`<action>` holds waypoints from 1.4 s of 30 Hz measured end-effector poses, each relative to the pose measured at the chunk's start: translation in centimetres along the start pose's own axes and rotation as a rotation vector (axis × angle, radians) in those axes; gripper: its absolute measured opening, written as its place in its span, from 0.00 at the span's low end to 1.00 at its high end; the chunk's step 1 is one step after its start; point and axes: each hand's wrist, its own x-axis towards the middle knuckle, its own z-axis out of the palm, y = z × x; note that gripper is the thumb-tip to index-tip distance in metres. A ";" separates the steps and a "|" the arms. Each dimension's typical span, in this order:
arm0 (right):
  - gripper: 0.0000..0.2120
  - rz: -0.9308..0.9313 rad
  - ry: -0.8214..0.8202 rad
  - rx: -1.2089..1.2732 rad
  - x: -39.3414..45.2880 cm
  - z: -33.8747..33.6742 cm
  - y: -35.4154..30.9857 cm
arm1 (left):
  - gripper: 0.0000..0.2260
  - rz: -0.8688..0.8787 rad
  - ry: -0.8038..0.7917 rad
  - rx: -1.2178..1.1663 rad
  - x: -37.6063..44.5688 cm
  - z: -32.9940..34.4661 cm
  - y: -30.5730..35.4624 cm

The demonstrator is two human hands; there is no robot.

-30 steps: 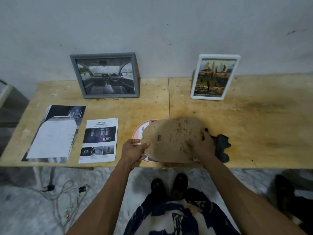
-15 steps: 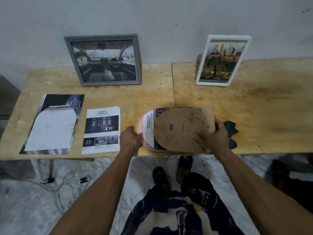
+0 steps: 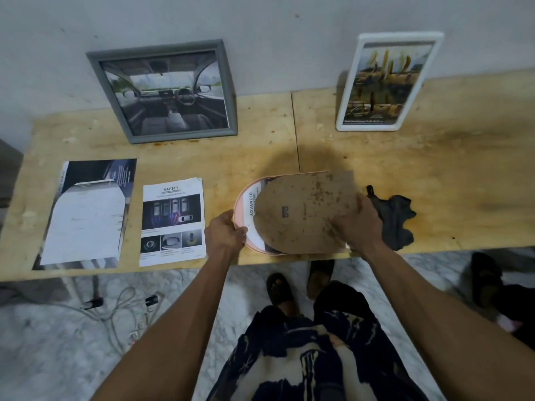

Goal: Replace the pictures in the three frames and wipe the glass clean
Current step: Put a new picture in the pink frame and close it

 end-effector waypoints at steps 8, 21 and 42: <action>0.34 0.015 -0.029 -0.021 0.2 2.1 -0.9 | 0.21 -0.076 -0.016 -0.076 0.1 0.3 0.2; 0.40 0.004 -0.145 -0.147 0.3 2.8 -1.2 | 0.23 -0.034 -0.052 -0.068 -0.5 0.3 0.4; 0.37 -0.353 -0.206 -0.508 -0.9 2.0 0.9 | 0.47 0.142 -0.110 0.459 -1.0 3.2 1.4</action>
